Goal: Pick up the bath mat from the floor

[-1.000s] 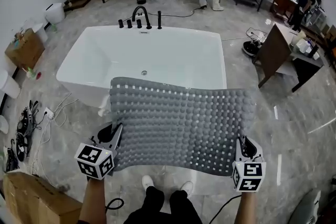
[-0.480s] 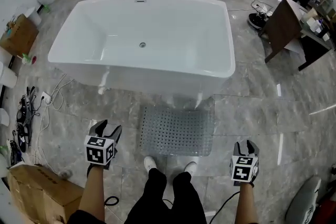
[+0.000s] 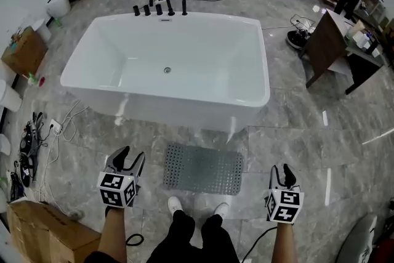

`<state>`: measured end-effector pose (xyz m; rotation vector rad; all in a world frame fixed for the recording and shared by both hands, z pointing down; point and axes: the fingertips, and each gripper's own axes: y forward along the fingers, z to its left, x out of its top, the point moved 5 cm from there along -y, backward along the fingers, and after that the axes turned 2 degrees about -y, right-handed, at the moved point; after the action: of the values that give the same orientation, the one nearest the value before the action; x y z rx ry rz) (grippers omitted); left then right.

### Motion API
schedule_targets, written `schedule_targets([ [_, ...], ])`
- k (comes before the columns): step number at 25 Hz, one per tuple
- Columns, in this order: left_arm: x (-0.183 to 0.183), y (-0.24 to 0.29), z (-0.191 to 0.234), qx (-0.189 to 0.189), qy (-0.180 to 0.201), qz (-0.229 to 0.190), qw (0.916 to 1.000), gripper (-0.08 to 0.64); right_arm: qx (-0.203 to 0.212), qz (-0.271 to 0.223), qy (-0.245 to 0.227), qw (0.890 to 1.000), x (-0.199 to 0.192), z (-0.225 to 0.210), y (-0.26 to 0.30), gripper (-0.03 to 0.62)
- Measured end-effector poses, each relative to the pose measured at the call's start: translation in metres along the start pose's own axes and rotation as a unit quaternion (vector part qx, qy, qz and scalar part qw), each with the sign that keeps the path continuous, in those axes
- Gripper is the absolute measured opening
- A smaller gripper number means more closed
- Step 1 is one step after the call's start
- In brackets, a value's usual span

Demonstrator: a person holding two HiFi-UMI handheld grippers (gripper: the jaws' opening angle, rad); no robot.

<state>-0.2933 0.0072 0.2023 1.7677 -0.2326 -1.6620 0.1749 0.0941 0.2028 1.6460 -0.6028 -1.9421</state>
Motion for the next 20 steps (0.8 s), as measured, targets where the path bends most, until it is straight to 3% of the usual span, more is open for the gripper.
schedule_targets([
  [5, 0.084, -0.034, -0.026, -0.019, 0.012, -0.104, 0.9943, 0.2, 0.016, -0.114, 0.024, 0.993, 0.089, 0.003, -0.043, 0.153],
  [9, 0.142, -0.072, -0.051, -0.042, 0.023, -0.187, 0.9811, 0.096, 0.028, -0.186, 0.021, 0.982, 0.142, 0.007, -0.085, 0.142],
  [11, 0.162, -0.092, -0.059, -0.049, 0.018, -0.222, 0.9737, 0.075, 0.024, -0.212, 0.018, 0.977, 0.155, 0.011, -0.104, 0.093],
  [15, 0.18, -0.116, -0.072, -0.038, 0.04, -0.26, 0.964, 0.035, 0.018, -0.251, 0.001, 0.968, 0.167, 0.02, -0.126, 0.047],
  [20, 0.177, -0.122, -0.101, -0.031, 0.037, -0.289, 0.9562, 0.029, 0.037, -0.287, 0.01, 0.957, 0.176, 0.034, -0.142, 0.032],
])
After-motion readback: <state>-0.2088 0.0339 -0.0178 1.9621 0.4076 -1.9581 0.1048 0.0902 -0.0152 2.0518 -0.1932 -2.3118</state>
